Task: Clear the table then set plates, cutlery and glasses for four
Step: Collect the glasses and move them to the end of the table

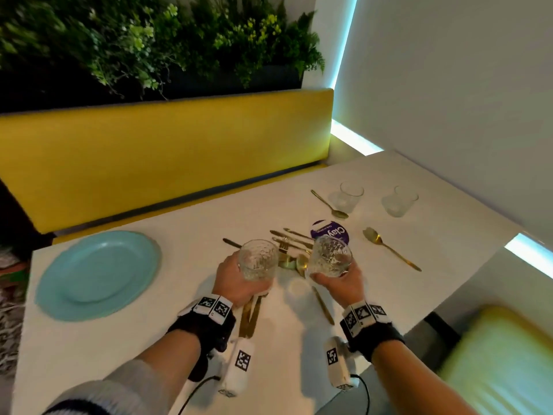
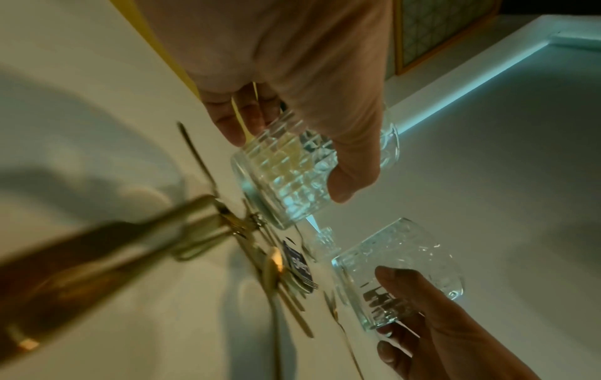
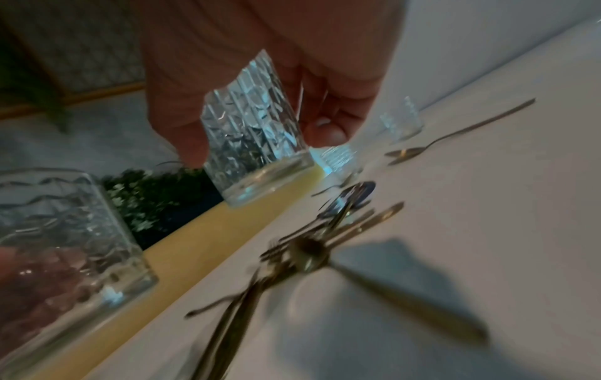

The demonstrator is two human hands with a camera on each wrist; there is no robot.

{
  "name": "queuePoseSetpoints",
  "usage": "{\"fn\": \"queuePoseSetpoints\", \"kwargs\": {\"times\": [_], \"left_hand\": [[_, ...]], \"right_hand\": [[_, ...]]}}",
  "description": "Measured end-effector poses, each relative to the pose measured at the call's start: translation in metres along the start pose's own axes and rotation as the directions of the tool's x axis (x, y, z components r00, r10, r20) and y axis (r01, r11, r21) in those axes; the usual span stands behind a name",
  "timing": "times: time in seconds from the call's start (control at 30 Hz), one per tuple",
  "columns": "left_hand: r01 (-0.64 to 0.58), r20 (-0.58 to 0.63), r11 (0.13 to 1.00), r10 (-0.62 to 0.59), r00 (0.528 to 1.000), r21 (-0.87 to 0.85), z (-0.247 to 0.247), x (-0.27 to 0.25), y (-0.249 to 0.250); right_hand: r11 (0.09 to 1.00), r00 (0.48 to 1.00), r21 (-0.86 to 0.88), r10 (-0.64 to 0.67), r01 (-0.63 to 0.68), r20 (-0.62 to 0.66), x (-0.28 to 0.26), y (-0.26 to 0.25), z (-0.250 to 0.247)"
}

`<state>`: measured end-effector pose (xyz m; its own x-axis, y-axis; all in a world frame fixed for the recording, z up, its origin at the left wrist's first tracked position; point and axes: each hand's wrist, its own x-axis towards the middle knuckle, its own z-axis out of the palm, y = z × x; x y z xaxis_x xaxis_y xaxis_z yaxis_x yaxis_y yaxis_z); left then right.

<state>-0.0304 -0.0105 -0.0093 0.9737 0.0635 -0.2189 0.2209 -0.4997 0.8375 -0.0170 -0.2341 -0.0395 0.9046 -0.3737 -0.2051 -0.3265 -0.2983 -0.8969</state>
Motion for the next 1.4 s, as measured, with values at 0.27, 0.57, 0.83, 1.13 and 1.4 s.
{"fn": "queuePoseSetpoints", "kwargs": {"times": [0.27, 0.57, 0.83, 1.13, 1.4], "left_hand": [[0.202, -0.149, 0.979, -0.197, 0.969, 0.021, -0.1, -0.088, -0.112], [0.376, -0.298, 0.925, -0.376, 0.878, -0.059, -0.156, -0.121, -0.202], [0.373, -0.315, 0.927, -0.363, 0.877, -0.03, -0.169, -0.122, -0.21], [0.367, -0.373, 0.924, -0.378, 0.847, -0.104, -0.174, -0.113, -0.224], [0.422, -0.351, 0.895, -0.445, 0.824, -0.144, -0.181, -0.102, -0.218]], "right_hand": [[0.985, 0.973, -0.173, 0.036, 0.004, 0.23, -0.117, 0.005, 0.11], [0.915, 0.91, -0.378, 0.03, 0.141, 0.413, -0.181, -0.014, 0.181], [0.865, 0.875, -0.45, 0.025, 0.224, 0.484, -0.195, -0.024, 0.222], [0.877, 0.87, -0.432, 0.033, 0.211, 0.492, -0.195, -0.027, 0.253], [0.841, 0.873, -0.471, -0.003, 0.266, 0.487, -0.195, -0.039, 0.275]]}}
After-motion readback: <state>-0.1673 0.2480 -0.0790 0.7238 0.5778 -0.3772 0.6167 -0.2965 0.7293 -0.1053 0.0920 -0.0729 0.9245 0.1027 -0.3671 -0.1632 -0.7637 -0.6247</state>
